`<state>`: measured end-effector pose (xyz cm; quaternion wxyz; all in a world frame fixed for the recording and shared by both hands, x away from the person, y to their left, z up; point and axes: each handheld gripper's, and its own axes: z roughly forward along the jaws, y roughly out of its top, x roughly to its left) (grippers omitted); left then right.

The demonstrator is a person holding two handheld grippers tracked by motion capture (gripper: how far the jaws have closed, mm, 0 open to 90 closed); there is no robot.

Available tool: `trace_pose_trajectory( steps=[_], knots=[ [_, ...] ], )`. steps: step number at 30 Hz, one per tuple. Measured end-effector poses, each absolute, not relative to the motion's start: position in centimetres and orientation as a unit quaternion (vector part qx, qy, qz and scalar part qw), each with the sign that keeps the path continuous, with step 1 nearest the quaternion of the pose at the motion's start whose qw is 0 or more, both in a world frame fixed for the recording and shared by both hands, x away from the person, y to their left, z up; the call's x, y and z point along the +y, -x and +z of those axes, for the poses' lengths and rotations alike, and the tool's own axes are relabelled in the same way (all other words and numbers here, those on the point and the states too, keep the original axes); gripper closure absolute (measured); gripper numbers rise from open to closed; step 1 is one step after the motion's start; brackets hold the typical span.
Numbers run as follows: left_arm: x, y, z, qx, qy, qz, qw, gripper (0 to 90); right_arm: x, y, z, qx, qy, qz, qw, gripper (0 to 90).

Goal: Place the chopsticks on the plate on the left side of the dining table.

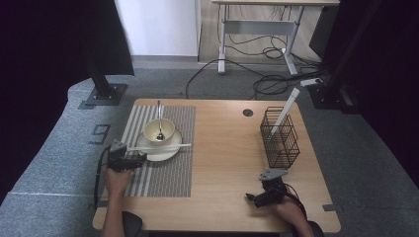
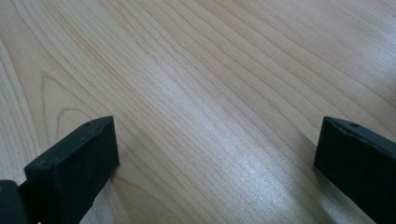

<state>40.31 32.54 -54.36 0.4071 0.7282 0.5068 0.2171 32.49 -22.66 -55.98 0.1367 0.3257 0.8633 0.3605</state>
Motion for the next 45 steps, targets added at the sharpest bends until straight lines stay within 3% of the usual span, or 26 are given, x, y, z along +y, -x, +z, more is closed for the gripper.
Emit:
trace_pose_trajectory(
  steps=[25,35,45],
  knots=[
    [31.6,-38.3,-51.5,0.476,-0.732,0.232,0.430,0.0,-22.7,-32.5,-56.0,0.863,-0.326,0.360,0.137,0.0],
    [27.1,-36.7,-50.7,0.405,-0.773,0.207,0.441,0.0,-22.7,-32.5,-56.0,0.863,-0.325,0.360,0.137,0.0],
    [22.0,-35.6,-53.1,0.337,-0.831,0.143,0.418,0.0,-22.7,-32.5,-56.0,0.863,-0.326,0.360,0.137,0.0]
  ],
)
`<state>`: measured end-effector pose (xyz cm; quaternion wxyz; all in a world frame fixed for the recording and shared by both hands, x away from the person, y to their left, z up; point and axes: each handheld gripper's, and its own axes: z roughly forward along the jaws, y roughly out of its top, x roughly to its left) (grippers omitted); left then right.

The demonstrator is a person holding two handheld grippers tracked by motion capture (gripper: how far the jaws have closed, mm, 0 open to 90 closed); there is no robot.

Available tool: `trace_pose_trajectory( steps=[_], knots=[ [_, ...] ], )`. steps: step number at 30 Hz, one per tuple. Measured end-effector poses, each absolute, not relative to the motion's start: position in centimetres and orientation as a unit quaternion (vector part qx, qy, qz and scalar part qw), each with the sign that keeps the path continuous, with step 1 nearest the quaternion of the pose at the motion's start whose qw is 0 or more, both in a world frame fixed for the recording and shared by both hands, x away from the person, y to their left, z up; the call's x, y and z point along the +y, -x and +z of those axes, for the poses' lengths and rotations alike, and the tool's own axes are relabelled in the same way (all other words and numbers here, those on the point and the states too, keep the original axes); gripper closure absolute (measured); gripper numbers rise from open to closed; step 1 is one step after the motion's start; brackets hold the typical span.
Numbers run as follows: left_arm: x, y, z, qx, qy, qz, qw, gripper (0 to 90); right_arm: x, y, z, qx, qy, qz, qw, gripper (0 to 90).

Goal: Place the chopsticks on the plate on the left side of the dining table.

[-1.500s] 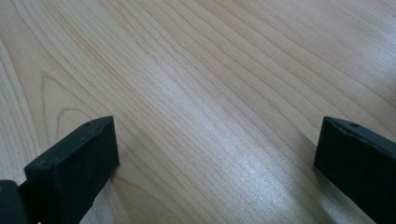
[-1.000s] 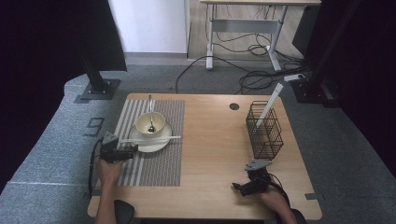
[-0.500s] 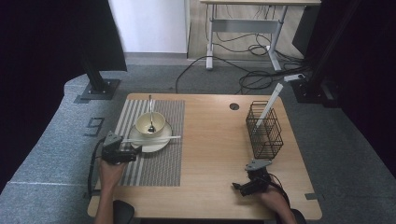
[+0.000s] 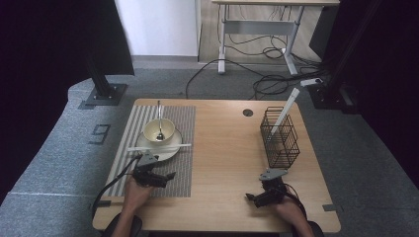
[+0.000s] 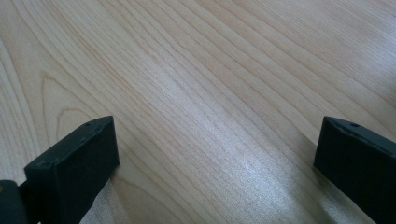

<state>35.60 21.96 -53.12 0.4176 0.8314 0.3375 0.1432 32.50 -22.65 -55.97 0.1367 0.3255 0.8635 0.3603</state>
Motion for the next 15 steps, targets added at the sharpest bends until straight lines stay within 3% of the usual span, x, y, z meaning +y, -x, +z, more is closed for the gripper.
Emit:
trace_pose_trajectory(
  steps=[8,15],
  knots=[
    [18.5,-35.5,-55.4,0.279,-0.893,0.102,0.339,0.0,-22.7,-32.5,-56.0,0.863,-0.325,0.360,0.137,0.0],
    [18.5,-35.6,-55.4,0.281,-0.892,0.100,0.340,0.0,-22.6,-32.5,-56.0,0.863,-0.326,0.360,0.137,0.0]
  ],
)
